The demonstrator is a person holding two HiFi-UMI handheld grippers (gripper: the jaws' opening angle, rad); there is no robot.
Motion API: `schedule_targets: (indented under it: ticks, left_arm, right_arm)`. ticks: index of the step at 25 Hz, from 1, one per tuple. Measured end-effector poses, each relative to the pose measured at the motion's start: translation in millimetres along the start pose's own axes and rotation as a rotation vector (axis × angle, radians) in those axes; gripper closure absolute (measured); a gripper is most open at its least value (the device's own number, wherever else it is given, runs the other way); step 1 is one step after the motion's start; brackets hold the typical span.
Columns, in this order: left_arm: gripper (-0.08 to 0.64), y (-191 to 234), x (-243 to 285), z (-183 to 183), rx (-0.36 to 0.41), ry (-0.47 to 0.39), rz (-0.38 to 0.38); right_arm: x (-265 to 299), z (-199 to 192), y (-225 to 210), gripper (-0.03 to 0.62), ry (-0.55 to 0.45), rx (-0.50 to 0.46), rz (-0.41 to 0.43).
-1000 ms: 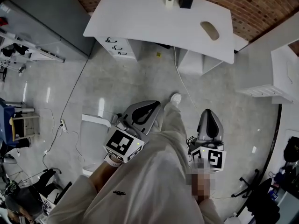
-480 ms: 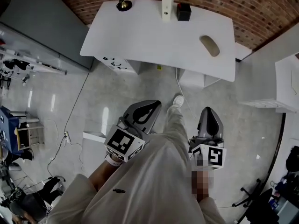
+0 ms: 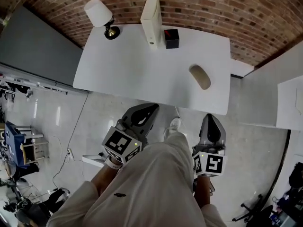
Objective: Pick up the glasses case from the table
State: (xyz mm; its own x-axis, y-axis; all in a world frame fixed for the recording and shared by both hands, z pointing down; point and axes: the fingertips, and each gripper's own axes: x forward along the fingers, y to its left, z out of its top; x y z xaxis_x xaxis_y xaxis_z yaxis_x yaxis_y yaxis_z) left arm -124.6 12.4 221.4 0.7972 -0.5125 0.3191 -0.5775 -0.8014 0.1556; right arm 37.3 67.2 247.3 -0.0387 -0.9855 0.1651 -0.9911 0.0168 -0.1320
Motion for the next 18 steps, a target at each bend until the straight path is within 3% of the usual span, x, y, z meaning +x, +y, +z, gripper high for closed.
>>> schedule_targets:
  ticks: [8,11,18]
  left_arm:
    - [0.554,18.1,80.6,23.6,-0.025,-0.009,0.041]
    - [0.554,18.2,92.5,26.3,-0.015,-0.003,0.038]
    - [0.554,13.3,101.1,24.8,0.004,0.034,-0.008]
  right_arm:
    - [64.0,7.0,-62.2,0.584,0.009,0.02,0.004]
    - [76.9,21.5,-70.2,0.584,-0.025,0.002,0.005]
    - [87.8,8.1,-72.0,0.584,-0.005,0.025,0.022]
